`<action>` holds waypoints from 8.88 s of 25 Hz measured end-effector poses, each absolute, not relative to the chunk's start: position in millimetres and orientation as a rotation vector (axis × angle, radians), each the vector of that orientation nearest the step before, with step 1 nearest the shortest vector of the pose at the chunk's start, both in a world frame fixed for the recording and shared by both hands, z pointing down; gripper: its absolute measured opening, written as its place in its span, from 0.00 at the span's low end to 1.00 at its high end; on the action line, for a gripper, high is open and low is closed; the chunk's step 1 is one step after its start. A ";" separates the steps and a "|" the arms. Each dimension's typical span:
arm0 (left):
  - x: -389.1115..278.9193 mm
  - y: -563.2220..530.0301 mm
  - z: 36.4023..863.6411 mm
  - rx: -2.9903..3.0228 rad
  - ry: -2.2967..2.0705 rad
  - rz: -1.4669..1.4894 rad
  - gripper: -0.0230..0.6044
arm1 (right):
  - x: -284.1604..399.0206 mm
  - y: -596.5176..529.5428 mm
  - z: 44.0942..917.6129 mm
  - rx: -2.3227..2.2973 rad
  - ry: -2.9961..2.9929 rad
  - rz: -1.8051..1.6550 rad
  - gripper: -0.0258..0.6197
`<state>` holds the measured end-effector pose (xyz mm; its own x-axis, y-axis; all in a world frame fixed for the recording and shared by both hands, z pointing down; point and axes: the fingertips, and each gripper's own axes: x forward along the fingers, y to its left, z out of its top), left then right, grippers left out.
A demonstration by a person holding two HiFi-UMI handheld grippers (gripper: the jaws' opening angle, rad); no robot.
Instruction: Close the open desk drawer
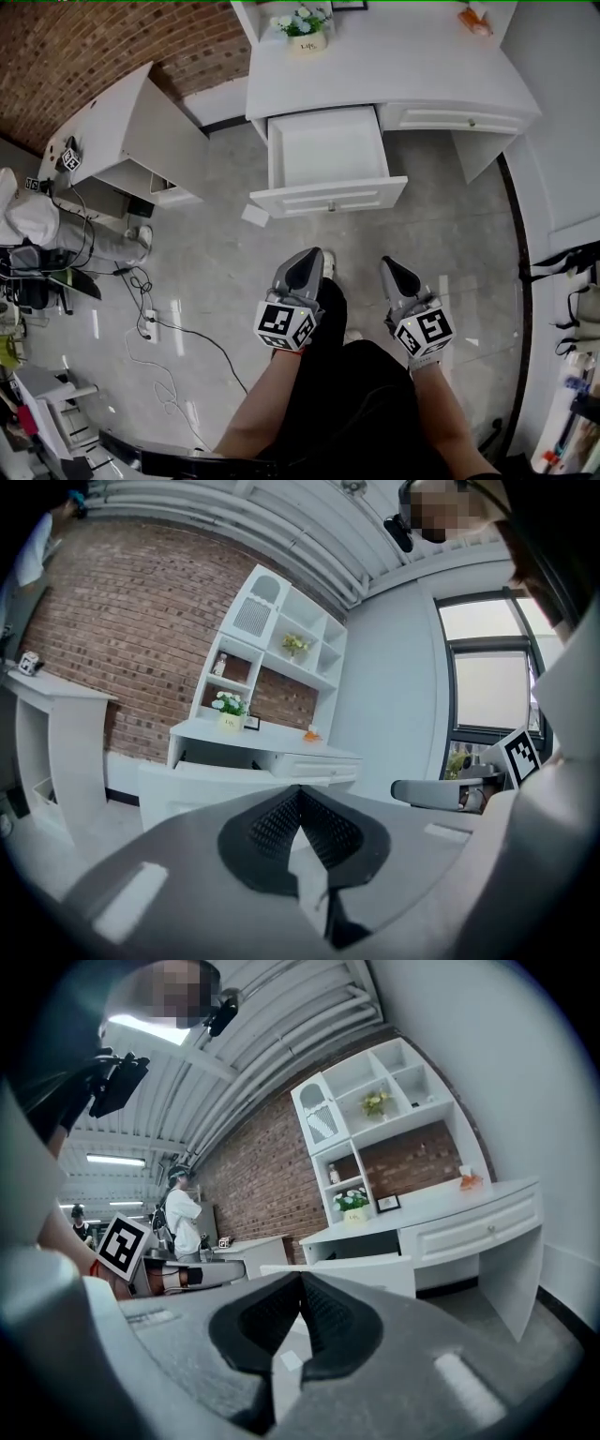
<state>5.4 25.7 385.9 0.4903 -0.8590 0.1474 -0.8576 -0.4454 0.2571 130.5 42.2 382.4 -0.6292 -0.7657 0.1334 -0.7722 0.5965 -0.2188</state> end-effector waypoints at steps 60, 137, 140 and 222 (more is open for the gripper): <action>-17.2 -148.7 547.1 2.436 -1.441 0.072 0.04 | 22.4 -155.0 536.7 1.368 -2.675 0.349 0.04; -19.5 -341.3 542.7 2.491 -1.219 0.149 0.04 | 5.1 -347.9 540.9 1.586 -2.605 0.609 0.04; -18.8 -346.6 543.0 2.492 -1.213 0.152 0.04 | 6.0 -353.6 540.7 1.601 -2.602 0.617 0.04; -115.7 -198.1 212.6 2.550 -1.502 -0.122 0.04 | 100.2 -191.4 196.0 1.446 -2.754 0.125 0.04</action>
<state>-115.7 -198.1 212.6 0.4866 -0.8734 0.0204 -0.8586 -0.4738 0.1957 100.2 -191.4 196.0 -0.5682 -0.8204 0.0630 -0.8228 0.5655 -0.0573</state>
